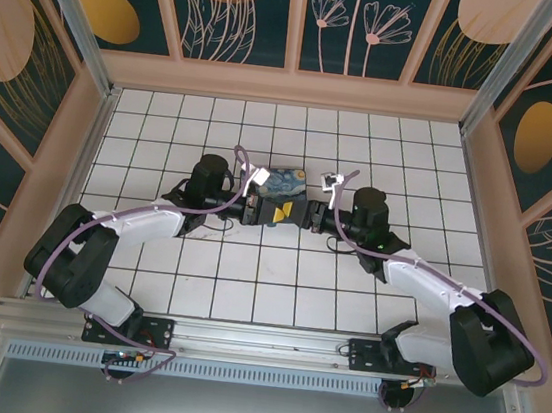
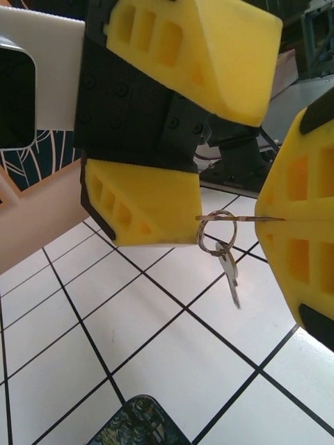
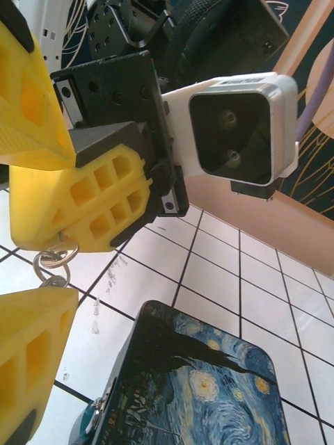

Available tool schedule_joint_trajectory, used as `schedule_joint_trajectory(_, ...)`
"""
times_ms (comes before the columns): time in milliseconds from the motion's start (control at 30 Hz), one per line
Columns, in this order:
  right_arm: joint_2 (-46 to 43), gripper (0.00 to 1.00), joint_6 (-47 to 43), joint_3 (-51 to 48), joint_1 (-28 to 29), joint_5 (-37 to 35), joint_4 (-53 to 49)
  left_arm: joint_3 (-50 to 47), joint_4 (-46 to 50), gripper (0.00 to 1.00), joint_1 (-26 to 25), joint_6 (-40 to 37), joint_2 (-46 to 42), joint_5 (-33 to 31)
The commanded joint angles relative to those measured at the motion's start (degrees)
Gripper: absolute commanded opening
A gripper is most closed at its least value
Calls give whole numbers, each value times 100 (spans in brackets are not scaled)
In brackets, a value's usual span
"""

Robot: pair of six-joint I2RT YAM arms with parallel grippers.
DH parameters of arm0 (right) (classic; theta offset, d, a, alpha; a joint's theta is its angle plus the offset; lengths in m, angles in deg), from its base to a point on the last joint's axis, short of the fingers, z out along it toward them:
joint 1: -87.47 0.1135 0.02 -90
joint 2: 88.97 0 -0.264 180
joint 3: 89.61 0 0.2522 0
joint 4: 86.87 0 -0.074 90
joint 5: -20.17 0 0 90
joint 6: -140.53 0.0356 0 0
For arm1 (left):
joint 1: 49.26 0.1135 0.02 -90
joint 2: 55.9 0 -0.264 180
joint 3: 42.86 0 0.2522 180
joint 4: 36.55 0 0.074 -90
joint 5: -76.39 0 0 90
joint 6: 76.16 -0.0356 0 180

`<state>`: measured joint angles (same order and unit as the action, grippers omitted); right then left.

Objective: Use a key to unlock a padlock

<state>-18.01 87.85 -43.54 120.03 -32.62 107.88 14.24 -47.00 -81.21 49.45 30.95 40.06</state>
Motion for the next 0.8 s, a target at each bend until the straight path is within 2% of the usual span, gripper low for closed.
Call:
schedule_joint_trajectory(0, 135, 47, -181, 148, -21, 285, 333, 199, -92, 0, -13, -11, -87, 201)
schedule_joint_trajectory(133, 242, 43, -112, 135, -22, 386, 524, 206, -93, 0, -14, 7, -89, 199)
schedule_joint_trajectory(300, 232, 34, -45, 109, -26, 436, 677, 204, -98, 0, -11, 7, -80, 201)
schedule_joint_trajectory(500, 217, 15, -32, 150, -21, 471, 657, 211, -106, 0, -12, 16, -38, 197)
schedule_joint_trajectory(600, 226, 2, -28, 144, -21, 472, 656, 211, -111, 0, -10, 16, -26, 197)
schedule_joint_trajectory(767, 113, 0, 167, -61, -21, 153, 701, 219, -76, 0, -14, 23, -49, 0)
